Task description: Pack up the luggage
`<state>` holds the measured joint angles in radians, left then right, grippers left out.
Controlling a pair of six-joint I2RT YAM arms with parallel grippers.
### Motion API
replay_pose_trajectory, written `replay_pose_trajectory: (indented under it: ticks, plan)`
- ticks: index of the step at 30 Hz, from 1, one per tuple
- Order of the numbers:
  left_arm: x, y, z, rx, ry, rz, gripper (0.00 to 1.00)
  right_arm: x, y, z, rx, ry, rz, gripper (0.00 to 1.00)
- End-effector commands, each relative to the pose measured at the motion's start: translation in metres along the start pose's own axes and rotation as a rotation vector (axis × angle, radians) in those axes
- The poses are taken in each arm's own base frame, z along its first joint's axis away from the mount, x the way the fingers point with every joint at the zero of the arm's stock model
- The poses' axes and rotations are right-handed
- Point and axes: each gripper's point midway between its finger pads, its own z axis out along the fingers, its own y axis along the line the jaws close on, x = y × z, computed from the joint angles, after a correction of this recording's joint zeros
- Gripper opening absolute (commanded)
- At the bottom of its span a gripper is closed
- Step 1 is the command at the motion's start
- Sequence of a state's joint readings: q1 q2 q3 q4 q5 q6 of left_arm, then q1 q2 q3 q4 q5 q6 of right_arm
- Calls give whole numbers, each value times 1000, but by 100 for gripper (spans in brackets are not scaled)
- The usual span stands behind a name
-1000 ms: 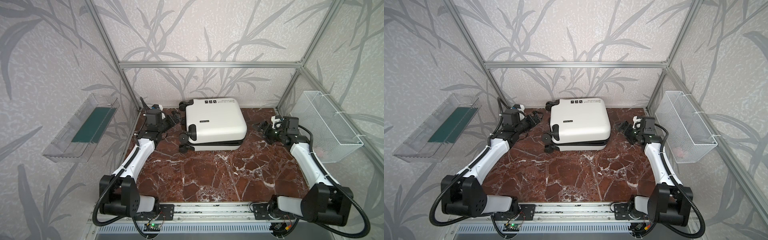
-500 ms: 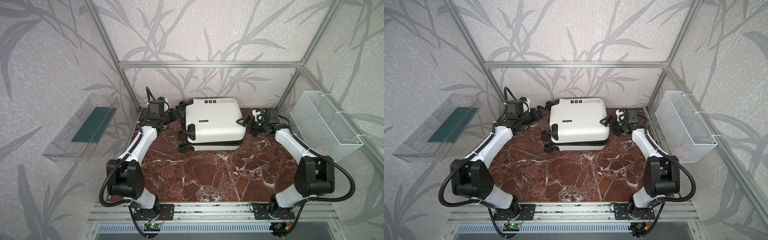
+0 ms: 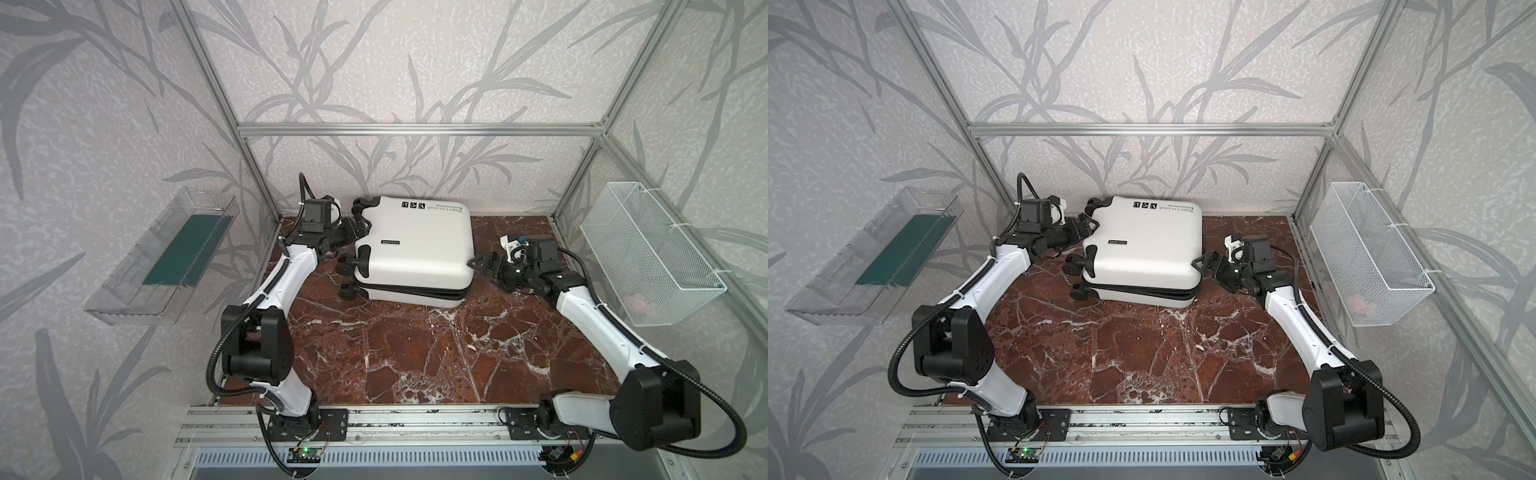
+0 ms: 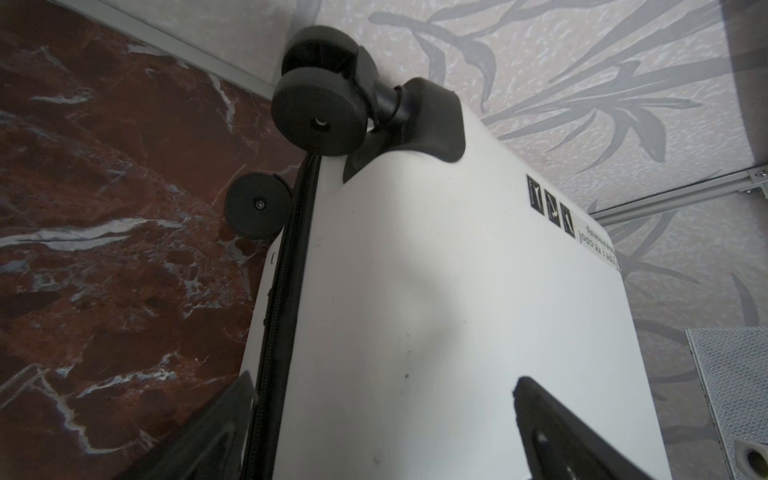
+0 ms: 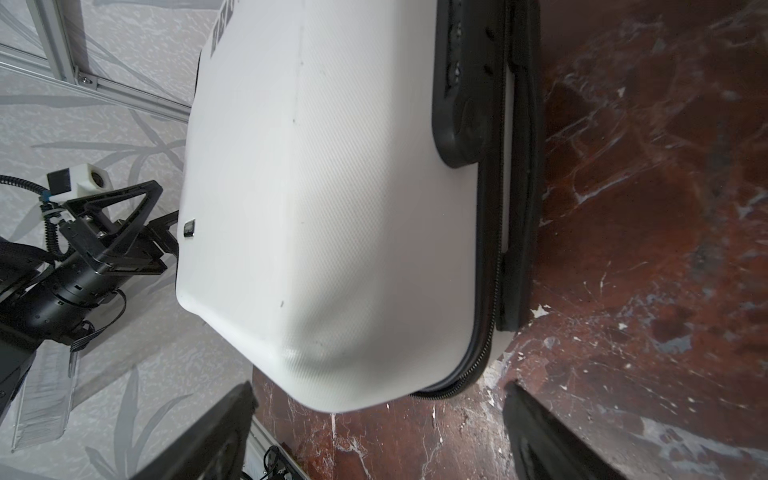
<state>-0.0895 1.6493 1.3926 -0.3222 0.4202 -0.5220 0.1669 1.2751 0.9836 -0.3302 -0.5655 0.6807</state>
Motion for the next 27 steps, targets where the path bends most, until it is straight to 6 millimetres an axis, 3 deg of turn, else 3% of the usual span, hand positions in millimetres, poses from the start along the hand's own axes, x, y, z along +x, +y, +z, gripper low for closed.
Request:
replay_pose_trajectory:
  ticks: [1,7,14,21,27]
  plan:
    - [-1,3,-4,-25,15,29,99,7,1,-13,11,-12,-16,93]
    - [19,17,6,-49,79,23,99,30,-8,-22,2,-13,4,94]
    - [50,11,15,43,176,-6,99,48,-24,-32,32,-39,-2,95]
    - [90,-12,9,153,217,-32,99,45,-40,-39,73,-62,7,95]
    - [131,-48,0,209,229,-12,99,32,-69,-49,110,-107,90,95]
